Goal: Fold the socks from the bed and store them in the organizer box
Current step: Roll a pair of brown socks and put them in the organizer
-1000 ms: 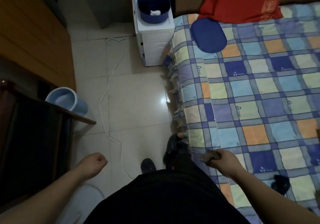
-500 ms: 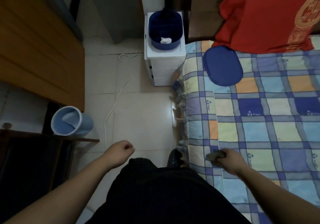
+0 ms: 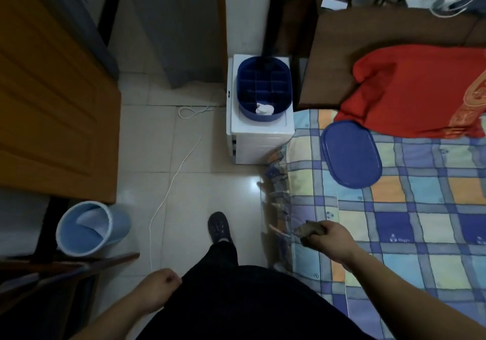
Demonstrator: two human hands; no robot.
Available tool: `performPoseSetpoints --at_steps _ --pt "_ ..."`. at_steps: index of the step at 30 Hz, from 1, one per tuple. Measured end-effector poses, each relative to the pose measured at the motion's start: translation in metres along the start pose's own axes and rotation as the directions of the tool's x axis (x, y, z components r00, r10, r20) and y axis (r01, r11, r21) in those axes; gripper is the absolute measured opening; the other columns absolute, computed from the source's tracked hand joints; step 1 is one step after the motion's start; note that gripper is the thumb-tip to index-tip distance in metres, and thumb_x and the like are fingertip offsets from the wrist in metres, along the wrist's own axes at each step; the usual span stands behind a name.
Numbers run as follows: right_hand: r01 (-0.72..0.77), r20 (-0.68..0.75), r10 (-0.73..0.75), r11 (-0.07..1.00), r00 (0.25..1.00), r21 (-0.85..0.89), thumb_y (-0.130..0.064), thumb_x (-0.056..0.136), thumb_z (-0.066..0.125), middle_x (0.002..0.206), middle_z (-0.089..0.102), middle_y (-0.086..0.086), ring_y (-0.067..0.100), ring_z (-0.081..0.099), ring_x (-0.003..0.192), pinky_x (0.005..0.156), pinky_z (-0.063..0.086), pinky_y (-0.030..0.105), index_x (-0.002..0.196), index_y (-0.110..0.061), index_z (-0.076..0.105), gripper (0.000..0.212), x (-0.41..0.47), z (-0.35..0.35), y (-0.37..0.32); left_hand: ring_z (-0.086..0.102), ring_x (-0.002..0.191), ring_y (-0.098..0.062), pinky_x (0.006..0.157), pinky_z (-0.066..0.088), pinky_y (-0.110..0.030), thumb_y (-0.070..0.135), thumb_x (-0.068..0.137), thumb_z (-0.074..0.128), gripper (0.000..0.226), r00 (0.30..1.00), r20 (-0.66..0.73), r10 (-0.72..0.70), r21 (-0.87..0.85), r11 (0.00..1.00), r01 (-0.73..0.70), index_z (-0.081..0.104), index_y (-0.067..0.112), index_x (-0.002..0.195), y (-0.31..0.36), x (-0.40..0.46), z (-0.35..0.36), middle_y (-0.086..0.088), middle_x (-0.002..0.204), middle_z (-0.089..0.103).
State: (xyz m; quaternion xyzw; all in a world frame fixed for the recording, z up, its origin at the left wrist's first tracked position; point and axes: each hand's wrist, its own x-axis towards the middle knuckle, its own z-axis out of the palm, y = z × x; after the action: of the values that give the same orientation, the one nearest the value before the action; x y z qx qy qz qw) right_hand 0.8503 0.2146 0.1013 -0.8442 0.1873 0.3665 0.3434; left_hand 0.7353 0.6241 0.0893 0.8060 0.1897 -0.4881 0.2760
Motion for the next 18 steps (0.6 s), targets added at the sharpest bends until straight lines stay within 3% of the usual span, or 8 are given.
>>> performPoseSetpoints --at_steps 2,4,6,8,13,18 --pt "-0.030 -0.008 0.030 1.000 1.000 -0.009 -0.025 0.068 0.078 0.080 0.076 0.004 0.028 0.071 0.079 0.073 0.057 0.044 0.082 -0.016 0.072 0.017 0.006 0.001 -0.020 0.061 0.083 -0.013 0.064 0.038 -0.014 0.027 0.094 0.053 0.028 1.000 -0.005 -0.014 0.030 0.999 0.014 0.057 0.019 0.068 -0.005 0.014 -0.042 0.005 0.078 0.062" --pt "-0.038 -0.004 0.038 0.999 0.999 -0.020 -0.024 0.070 0.077 0.083 0.076 0.003 0.025 0.070 0.078 0.073 0.057 0.040 0.083 -0.016 0.072 0.016 0.014 0.002 -0.038 0.064 0.088 -0.024 0.066 0.039 -0.021 0.023 0.094 0.054 0.034 0.999 -0.039 -0.029 0.019 0.999 0.030 0.050 0.021 0.060 -0.003 0.035 -0.089 -0.001 0.074 0.060" --pt "-0.057 -0.002 0.057 0.998 0.998 -0.033 -0.020 0.074 0.075 0.089 0.075 0.004 0.024 0.070 0.081 0.078 0.058 0.041 0.089 -0.013 0.071 0.016 0.024 0.000 -0.051 0.064 0.101 -0.033 0.076 0.047 -0.028 0.019 0.095 0.054 0.022 0.994 -0.085 -0.073 -0.049 0.996 0.069 0.064 0.017 0.075 0.006 0.057 -0.135 -0.018 0.094 0.067" --pt "-0.090 -0.001 0.090 0.996 0.996 -0.026 -0.018 0.077 0.072 0.088 0.074 0.004 0.023 0.070 0.082 0.081 0.058 0.043 0.091 -0.014 0.070 0.015 0.030 -0.004 -0.061 0.061 0.108 -0.037 0.087 0.049 -0.035 0.017 0.096 0.054 0.023 0.982 -0.151 -0.116 -0.094 0.990 0.102 0.068 -0.001 0.101 0.022 0.077 -0.178 -0.024 0.111 0.065" --pt "-0.137 0.002 0.137 0.990 0.991 -0.041 -0.020 0.076 0.072 0.086 0.073 0.001 0.017 0.068 0.080 0.077 0.057 0.036 0.093 -0.018 0.069 0.017 0.055 -0.024 -0.082 0.062 0.098 -0.032 0.089 0.048 -0.038 0.019 0.094 0.056 0.014 0.973 -0.230 -0.017 -0.176 0.984 -0.024 0.066 0.009 0.092 0.089 0.121 -0.247 -0.014 0.101 0.066" --pt "-0.169 0.048 0.174 0.981 0.984 -0.096 -0.022 0.072 0.077 0.090 0.073 0.000 0.019 0.068 0.083 0.078 0.056 0.035 0.095 -0.019 0.068 0.025 0.104 -0.060 -0.103 0.064 0.094 -0.028 0.083 0.049 -0.032 0.017 0.092 0.057 0.013 0.986 -0.167 0.005 -0.159 0.987 -0.031 0.068 0.009 0.092 0.157 0.154 -0.241 -0.012 0.098 0.069"
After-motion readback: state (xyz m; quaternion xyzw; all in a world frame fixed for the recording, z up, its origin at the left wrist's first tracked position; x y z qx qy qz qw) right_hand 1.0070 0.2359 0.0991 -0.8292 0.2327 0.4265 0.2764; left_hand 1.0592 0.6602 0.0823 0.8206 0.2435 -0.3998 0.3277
